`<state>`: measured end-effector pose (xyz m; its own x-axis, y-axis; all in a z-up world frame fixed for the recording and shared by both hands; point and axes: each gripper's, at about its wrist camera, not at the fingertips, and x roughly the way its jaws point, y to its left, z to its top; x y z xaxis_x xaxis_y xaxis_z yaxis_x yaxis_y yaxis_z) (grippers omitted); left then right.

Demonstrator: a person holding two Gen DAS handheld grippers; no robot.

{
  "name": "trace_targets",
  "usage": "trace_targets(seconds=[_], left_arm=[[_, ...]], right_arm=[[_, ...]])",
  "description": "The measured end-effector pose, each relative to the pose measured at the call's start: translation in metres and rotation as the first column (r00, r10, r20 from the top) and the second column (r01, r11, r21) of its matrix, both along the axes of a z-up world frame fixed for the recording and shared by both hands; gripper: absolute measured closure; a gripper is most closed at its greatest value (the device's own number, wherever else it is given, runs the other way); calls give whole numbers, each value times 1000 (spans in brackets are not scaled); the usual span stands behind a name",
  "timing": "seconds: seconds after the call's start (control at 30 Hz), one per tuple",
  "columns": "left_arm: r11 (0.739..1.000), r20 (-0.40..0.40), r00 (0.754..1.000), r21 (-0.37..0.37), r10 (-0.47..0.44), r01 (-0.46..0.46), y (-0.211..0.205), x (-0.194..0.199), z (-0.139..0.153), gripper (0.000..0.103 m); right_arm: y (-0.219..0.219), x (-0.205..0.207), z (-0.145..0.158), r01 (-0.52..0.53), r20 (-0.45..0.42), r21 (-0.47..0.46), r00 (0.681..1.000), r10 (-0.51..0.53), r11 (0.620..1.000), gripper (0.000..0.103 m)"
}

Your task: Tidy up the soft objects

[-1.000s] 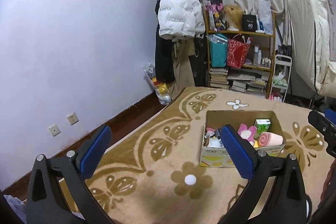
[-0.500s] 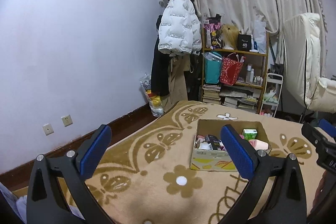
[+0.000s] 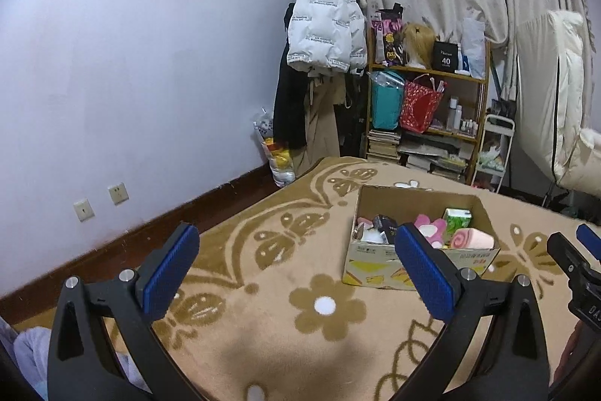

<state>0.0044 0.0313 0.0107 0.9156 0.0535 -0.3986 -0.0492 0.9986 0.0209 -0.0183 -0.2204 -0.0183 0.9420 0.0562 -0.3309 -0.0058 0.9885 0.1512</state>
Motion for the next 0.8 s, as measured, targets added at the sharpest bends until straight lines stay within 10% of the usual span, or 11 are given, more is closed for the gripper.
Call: trace_targets(seconds=[0.8], left_arm=[[994,-64,998,106,-18,24,-23,11,-20,0]], right_arm=[[-13,18,-24,13,-78,45,997,-10,999,0]])
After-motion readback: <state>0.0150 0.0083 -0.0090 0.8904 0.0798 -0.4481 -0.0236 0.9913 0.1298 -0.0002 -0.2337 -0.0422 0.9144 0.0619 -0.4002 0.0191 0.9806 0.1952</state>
